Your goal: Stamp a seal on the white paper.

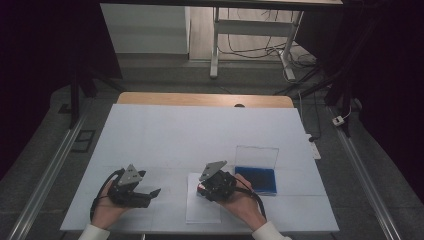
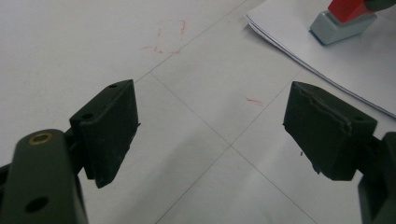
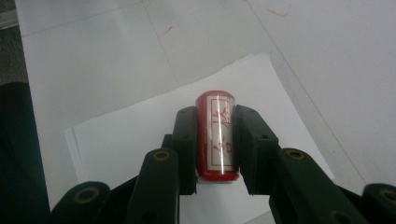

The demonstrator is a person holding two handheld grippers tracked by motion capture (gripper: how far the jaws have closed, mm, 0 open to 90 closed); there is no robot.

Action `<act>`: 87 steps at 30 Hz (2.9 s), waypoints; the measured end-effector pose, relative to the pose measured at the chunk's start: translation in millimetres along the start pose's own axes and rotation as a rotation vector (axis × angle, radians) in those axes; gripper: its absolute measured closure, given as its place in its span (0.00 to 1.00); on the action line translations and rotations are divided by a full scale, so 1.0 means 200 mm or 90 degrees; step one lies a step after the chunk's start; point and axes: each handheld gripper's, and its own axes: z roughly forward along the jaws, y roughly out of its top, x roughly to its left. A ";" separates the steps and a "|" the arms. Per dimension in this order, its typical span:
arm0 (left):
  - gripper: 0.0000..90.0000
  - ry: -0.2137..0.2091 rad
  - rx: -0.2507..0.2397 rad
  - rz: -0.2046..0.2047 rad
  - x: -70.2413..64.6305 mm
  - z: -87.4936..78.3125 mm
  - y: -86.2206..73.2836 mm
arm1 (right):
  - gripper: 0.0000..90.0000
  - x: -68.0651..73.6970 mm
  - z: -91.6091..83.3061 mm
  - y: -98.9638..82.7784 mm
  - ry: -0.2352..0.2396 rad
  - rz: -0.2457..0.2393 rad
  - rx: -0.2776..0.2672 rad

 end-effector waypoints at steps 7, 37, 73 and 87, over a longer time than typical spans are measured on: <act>0.20 0.000 0.000 0.000 0.00 0.00 0.00 | 0.78 0.00 0.01 -0.01 -0.001 -0.004 0.002; 0.20 -0.001 0.005 0.007 0.00 0.01 0.00 | 0.79 -0.01 0.04 -0.01 0.002 0.015 0.015; 0.20 0.001 0.001 0.004 0.01 0.00 0.00 | 0.78 -0.01 0.02 -0.03 0.000 0.017 -0.003; 0.20 0.003 -0.003 0.002 0.01 -0.01 0.00 | 0.78 -0.06 -0.10 -0.05 0.026 0.057 -0.075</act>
